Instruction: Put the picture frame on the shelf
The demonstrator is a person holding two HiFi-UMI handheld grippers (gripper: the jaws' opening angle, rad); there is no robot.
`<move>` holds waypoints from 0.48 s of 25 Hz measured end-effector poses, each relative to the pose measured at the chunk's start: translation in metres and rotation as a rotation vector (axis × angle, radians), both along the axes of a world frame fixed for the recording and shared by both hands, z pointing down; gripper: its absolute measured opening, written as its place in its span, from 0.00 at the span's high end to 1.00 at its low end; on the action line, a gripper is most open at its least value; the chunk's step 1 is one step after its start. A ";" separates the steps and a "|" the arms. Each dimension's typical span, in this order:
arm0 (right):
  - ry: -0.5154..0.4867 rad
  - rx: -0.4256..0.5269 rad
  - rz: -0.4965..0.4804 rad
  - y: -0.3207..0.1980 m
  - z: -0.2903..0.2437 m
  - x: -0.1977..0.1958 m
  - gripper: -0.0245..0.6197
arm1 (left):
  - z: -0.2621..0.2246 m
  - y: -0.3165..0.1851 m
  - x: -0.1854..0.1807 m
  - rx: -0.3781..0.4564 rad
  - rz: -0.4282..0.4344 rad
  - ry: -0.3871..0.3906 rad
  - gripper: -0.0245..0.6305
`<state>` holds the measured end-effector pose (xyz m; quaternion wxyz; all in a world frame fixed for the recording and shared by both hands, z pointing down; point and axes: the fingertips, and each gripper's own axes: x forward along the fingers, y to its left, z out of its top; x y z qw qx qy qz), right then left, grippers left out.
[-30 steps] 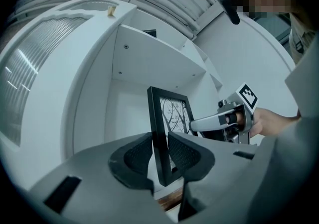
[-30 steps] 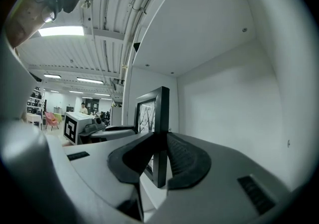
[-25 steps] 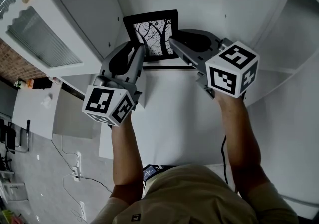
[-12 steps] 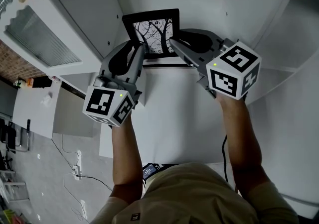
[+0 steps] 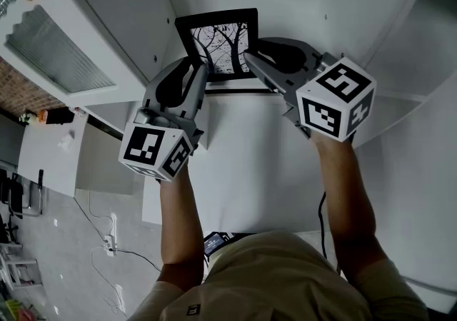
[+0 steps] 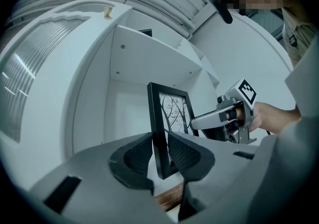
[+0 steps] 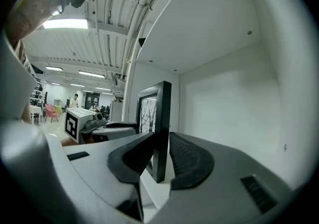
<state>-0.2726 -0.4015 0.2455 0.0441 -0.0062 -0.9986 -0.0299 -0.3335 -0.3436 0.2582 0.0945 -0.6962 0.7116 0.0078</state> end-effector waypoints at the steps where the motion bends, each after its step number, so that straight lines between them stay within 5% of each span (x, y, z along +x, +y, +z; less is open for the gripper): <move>1: 0.000 0.002 0.001 0.000 0.000 0.000 0.85 | 0.001 0.000 0.000 -0.001 0.000 0.001 0.83; 12: 0.006 0.008 0.012 0.001 0.002 0.004 0.84 | 0.005 0.005 -0.001 -0.006 -0.004 -0.001 0.83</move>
